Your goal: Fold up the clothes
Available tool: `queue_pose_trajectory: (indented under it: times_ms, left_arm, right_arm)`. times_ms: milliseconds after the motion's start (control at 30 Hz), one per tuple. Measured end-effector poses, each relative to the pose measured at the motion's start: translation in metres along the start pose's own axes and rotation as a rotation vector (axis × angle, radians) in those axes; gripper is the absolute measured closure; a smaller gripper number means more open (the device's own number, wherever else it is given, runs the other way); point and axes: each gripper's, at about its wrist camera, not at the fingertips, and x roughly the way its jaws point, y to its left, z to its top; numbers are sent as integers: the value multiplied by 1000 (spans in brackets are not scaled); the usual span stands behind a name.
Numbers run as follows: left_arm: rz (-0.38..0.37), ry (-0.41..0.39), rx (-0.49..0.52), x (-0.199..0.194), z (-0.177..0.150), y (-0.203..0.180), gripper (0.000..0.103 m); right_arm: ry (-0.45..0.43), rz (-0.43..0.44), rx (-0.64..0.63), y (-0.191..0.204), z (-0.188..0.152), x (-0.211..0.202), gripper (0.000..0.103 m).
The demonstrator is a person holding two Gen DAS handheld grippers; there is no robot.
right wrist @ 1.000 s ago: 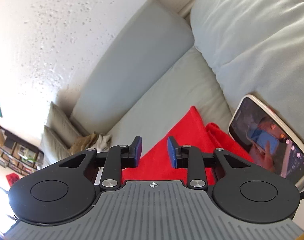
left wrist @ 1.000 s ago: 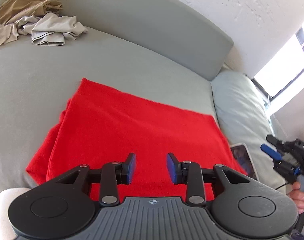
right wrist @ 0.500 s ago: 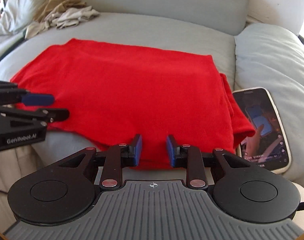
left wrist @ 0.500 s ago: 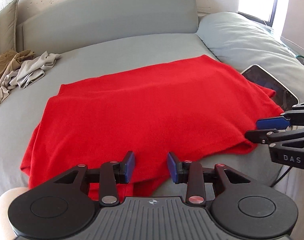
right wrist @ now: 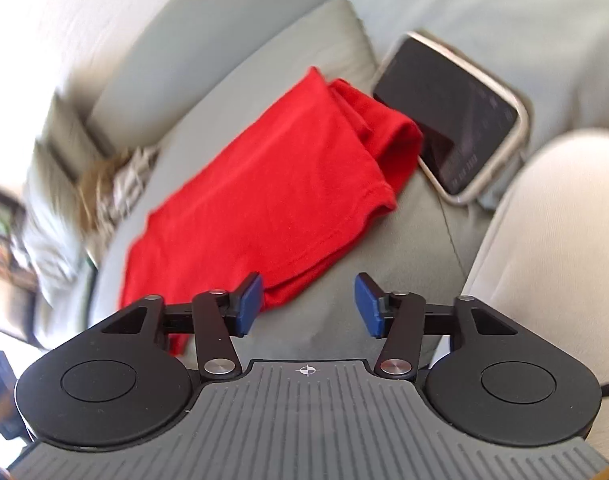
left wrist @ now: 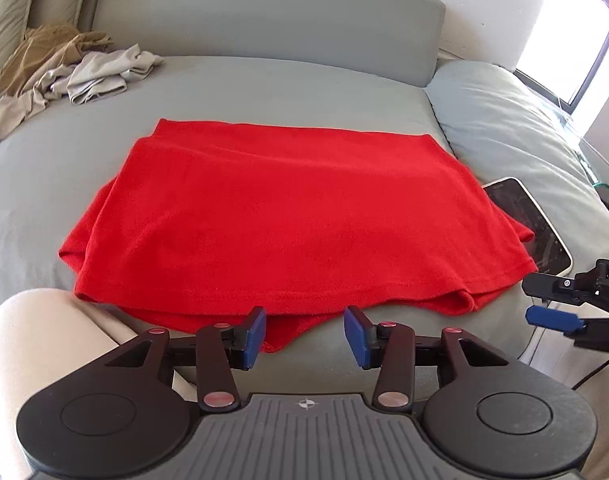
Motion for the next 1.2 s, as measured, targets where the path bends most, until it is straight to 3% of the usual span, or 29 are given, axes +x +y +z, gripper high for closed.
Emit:
queue_pose_trajectory:
  times_ms: [133, 533, 633, 833, 933, 1000, 1133, 1200]
  left_arm:
    - [3, 18, -20, 4, -1, 2, 60]
    - [14, 45, -41, 12, -1, 5, 57]
    - [12, 42, -44, 12, 0, 5, 57]
    - [11, 41, -70, 13, 0, 9, 57]
    - [7, 36, -81, 11, -1, 11, 57]
    - [5, 31, -92, 10, -2, 14, 57]
    - [-2, 13, -118, 6, -2, 21, 57]
    - [-11, -3, -127, 2, 0, 24, 57]
  right_arm:
    - [-6, 55, 90, -14, 2, 13, 43]
    - [-96, 84, 193, -27, 24, 46, 41]
    - [-115, 126, 222, -34, 32, 58, 34]
    - [-234, 110, 80, -20, 29, 70, 27]
    - [-310, 66, -6, -12, 26, 77, 33]
    - [-342, 37, -18, -10, 29, 81, 45]
    - [-351, 31, -3, -9, 34, 81, 49]
    - [-340, 22, -18, -7, 37, 81, 57]
